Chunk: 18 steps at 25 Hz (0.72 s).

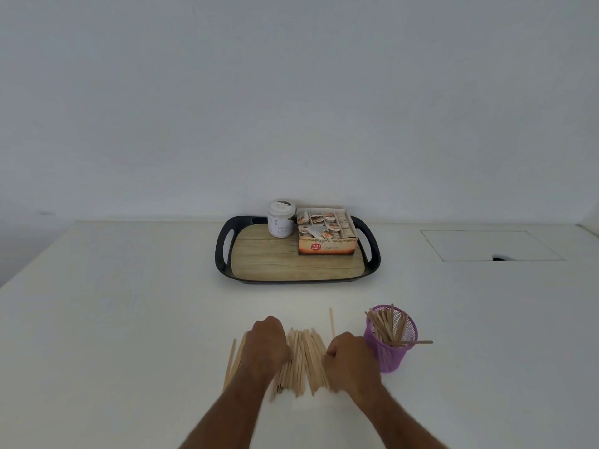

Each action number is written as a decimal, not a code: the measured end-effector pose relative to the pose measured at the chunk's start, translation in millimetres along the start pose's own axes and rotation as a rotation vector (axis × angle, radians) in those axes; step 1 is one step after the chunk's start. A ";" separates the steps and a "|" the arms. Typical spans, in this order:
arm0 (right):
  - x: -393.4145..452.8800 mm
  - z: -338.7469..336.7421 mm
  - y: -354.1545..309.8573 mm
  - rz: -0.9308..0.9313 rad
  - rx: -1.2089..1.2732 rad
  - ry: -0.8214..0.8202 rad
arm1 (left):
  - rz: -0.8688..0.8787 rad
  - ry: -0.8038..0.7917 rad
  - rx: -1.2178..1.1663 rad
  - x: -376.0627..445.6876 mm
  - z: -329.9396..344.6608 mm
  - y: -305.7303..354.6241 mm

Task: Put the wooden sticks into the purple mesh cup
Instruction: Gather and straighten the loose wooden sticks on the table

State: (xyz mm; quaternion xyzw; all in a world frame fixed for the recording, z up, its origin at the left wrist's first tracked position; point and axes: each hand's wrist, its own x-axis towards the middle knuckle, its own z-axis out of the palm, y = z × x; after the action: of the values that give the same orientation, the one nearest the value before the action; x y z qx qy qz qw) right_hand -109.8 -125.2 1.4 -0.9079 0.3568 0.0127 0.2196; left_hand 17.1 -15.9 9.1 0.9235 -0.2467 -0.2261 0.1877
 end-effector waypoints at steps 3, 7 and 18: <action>-0.4 -0.3 -1.0 0.015 -0.002 -0.005 | -0.019 0.012 -0.023 0.0 -2.4 -0.8; -1.2 -0.1 -3.0 0.044 0.028 0.027 | -0.043 0.000 -0.047 1.6 -3.1 -4.6; -10.7 -12.6 -4.7 -0.018 0.190 0.144 | 0.063 0.090 -0.215 -3.3 -13.0 7.2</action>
State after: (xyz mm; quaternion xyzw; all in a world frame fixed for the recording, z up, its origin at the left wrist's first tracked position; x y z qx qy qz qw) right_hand -116.4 -120.4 16.6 -0.8848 0.3629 -0.0882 0.2786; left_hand 18.5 -17.0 24.3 0.8990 -0.2411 -0.2037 0.3036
